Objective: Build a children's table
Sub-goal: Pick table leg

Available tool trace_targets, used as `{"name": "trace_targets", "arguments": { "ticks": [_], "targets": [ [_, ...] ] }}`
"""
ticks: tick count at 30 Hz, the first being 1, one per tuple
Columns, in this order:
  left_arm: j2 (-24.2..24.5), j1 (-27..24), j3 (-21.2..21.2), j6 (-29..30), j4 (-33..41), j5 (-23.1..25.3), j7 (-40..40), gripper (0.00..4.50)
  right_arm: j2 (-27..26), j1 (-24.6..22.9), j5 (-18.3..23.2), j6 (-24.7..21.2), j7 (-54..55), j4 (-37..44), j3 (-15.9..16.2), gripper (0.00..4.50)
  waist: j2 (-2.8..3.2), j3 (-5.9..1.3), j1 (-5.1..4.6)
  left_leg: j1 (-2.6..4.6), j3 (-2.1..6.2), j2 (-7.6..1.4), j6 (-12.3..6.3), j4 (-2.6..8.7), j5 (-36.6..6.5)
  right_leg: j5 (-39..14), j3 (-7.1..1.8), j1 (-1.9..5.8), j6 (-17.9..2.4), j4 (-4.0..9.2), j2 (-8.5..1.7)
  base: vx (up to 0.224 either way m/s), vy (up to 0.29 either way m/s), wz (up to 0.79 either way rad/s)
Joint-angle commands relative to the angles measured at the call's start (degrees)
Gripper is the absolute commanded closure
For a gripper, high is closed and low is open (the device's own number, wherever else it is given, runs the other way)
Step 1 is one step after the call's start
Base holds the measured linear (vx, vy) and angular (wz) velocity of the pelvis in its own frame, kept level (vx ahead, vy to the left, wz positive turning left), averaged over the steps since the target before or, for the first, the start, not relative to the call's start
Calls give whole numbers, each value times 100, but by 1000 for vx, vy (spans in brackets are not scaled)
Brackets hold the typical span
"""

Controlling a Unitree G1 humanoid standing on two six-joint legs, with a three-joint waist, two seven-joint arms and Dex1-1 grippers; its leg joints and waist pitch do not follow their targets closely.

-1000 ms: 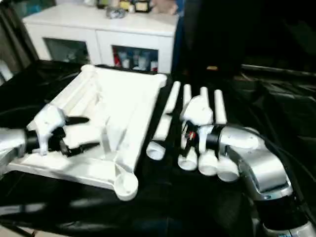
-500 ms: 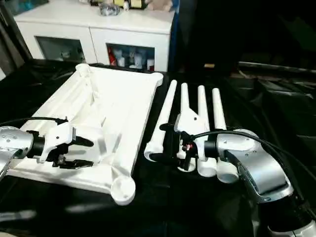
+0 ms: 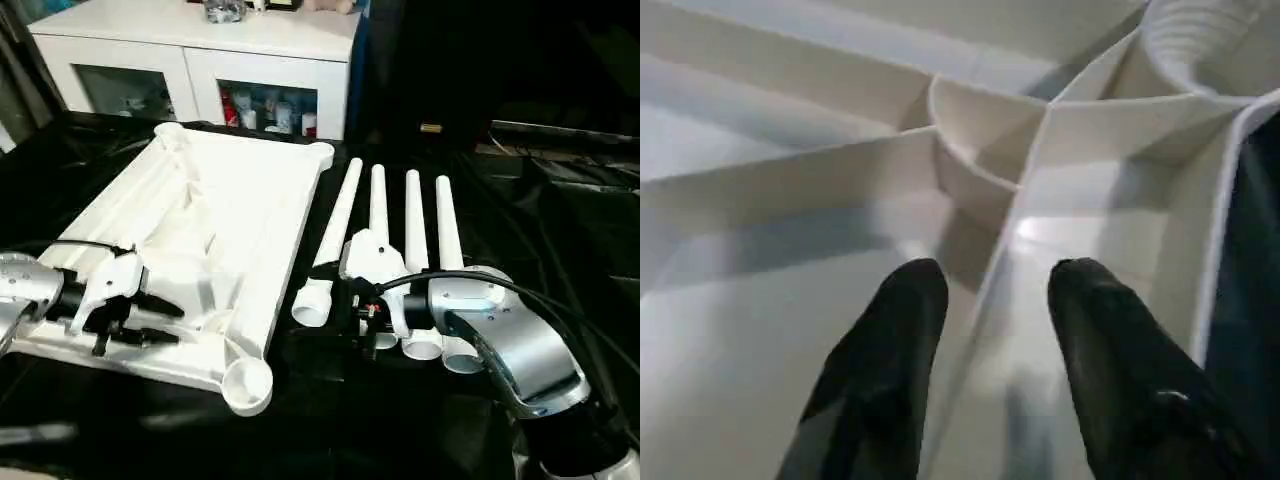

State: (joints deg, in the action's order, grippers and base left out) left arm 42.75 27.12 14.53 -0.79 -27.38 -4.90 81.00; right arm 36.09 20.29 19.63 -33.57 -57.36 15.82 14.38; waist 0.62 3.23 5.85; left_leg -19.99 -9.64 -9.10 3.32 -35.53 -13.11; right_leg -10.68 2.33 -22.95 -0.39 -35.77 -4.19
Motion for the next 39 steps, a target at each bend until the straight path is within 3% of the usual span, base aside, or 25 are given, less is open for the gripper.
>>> {"name": "trace_targets", "arguments": {
  "ticks": [1,4,9,10,15,19,20,26,31,39],
  "targets": [
    [48,31,25,13,41,-13,78,280,47,-30,2,-81,17,155,-21,0,110,-337,23,46,131,-369,190,521,-1258,-1265,-293,272,-1402,392,-442,0,0,0],
    [-10,116,120,-340,-278,289,-122,324,66,-59,-29,-114,34,196,-6,0,130,-335,37,51,135,-369,202,523,-1323,-1442,-292,257,-1305,417,-434,0,0,0],
    [-119,245,127,-653,-623,470,-373,353,52,-62,-3,-167,69,262,23,0,115,-348,42,34,146,-367,234,529,-1284,-1492,-286,264,-1204,415,-432,0,0,0],
    [-130,270,127,-711,-684,509,-426,363,48,-61,7,-185,74,280,31,0,141,-353,50,36,152,-369,242,526,-1272,-1456,-284,262,-1215,413,-436,0,0,0],
    [-136,299,129,-765,-803,551,-436,409,40,-53,9,-232,87,327,70,0,126,-361,54,28,143,-375,241,522,-1196,-1137,-282,265,-1312,377,-431,0,0,0],
    [-150,333,150,-956,-998,657,-457,426,26,-34,-2,-250,90,326,91,0,121,-343,51,17,152,-377,262,541,-1314,-1349,-283,272,-1274,395,-442,0,0,0],
    [-149,333,152,-965,-1017,669,-469,443,20,-28,-6,-247,92,319,96,0,92,-342,41,23,152,-375,267,543,-1347,-1477,-284,270,-1228,411,-447,0,0,0],
    [-100,402,123,-1235,-1376,923,-926,449,-75,61,-87,-165,166,218,152,0,69,-328,-24,1,167,-365,234,546,-1323,-1884,-288,261,-1074,449,-457,0,0,0],
    [-3,534,-27,-1430,-1506,849,-981,449,-89,121,-116,-135,176,165,157,0,66,-321,-33,16,163,-373,231,550,-1341,-2025,-290,229,-1020,464,-453,0,0,0],
    [252,692,-96,-1996,-1982,935,-1028,449,-98,159,-179,-83,213,116,163,0,89,-347,-32,2,147,-370,224,531,-1153,-1373,-287,247,-1182,403,-439,0,0,0]
  ]
}}
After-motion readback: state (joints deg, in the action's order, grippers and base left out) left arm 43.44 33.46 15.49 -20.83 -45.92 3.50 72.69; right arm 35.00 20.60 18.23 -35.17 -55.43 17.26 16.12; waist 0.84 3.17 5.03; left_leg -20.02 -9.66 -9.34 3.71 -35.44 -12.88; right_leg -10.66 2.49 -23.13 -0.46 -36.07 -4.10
